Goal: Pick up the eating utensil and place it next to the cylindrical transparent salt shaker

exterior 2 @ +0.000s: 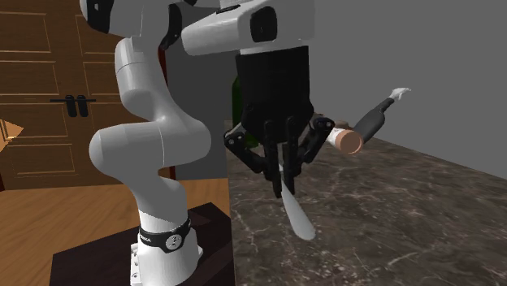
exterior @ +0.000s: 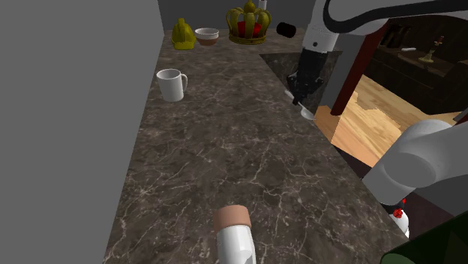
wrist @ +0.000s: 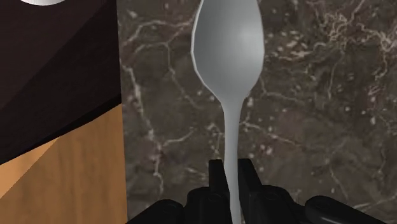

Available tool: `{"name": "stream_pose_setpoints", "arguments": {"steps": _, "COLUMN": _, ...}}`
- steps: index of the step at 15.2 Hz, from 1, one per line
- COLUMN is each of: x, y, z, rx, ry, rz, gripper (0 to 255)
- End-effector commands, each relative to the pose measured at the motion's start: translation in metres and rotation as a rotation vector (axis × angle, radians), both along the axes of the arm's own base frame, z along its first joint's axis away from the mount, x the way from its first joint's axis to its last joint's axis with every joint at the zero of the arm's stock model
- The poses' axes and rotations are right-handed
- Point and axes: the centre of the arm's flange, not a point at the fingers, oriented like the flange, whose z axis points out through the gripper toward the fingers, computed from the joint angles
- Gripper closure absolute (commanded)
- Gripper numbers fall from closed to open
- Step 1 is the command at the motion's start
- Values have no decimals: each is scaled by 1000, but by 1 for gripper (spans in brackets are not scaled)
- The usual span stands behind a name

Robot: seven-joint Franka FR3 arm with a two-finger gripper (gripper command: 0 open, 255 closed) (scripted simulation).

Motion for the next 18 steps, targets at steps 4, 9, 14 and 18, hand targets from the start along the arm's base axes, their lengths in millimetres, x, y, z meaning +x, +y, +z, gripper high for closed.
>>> {"name": "stream_pose_setpoints", "arguments": {"steps": 4, "x": -1, "y": 0, "z": 27, "rx": 0, "ry": 1, "rz": 0, "gripper": 255}}
{"name": "stream_pose_setpoints", "arguments": {"steps": 9, "x": -1, "y": 0, "z": 53, "rx": 0, "ry": 1, "rz": 0, "gripper": 255}}
{"name": "stream_pose_setpoints", "arguments": {"steps": 14, "x": -1, "y": 0, "z": 80, "rx": 0, "ry": 1, "rz": 0, "gripper": 255}}
{"name": "stream_pose_setpoints", "arguments": {"steps": 18, "x": -2, "y": 26, "z": 86, "rx": 0, "ry": 1, "rz": 0, "gripper": 255}}
